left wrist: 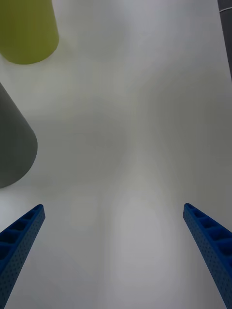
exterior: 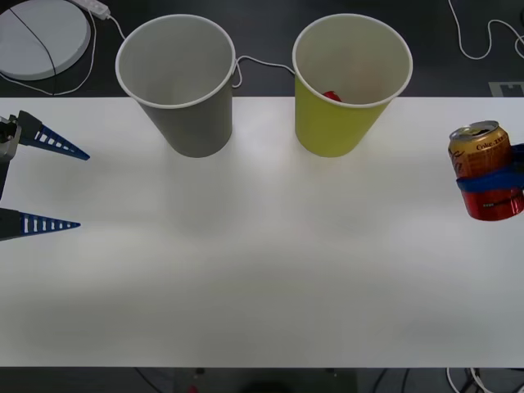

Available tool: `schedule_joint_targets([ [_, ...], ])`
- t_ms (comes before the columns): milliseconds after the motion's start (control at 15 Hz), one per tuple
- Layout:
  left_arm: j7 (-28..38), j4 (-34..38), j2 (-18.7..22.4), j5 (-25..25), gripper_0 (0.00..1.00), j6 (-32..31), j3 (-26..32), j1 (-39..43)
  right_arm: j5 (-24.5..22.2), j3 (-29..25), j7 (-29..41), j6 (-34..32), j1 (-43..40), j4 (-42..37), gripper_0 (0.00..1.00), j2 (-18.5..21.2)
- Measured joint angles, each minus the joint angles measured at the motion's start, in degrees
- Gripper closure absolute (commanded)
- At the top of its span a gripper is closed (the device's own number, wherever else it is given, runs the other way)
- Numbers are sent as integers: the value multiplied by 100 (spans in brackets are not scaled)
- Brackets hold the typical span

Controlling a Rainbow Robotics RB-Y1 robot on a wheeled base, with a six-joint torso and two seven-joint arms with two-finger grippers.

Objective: Put the can into the green bin and the plastic bottle into the gray bin

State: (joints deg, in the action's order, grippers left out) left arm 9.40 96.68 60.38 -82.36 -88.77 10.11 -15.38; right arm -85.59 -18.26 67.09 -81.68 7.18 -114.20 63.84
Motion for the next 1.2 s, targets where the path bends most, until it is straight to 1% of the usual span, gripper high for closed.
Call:
schedule_joint_targets([
  [133, 0, 0, 0, 0, 0, 0, 0, 0, -72, 304, 374, -247, 725, 66, 100, 104],
  [333, 0, 0, 0, 0, 0, 0, 0, 0, -162, 847, 531, -720, 1913, 561, 100, 120],
  [467, 0, 0, 0, 0, 0, 0, 0, 0, -271, 1381, 531, -829, 2777, 1095, 100, 121],
  [600, 1, 0, 0, 0, 0, 0, 0, 0, -489, 2003, 530, -832, 3556, 1562, 100, 93],
  [733, 1, 0, 0, 0, 0, 0, 0, 0, -827, 2595, 526, -832, 4286, 2036, 100, -74],
  [800, 1, 0, 0, 0, 0, 0, 0, 0, -982, 2789, 526, -832, 4561, 2247, 100, -191],
  [933, 1, 0, 0, 1, 0, 0, 0, 0, -1322, 3022, 515, -832, 5017, 2673, 100, -492],
  [1200, 0, 0, 0, 1, 0, 0, 0, 0, -1928, 3240, 387, -832, 5624, 3369, 100, -1096],
])
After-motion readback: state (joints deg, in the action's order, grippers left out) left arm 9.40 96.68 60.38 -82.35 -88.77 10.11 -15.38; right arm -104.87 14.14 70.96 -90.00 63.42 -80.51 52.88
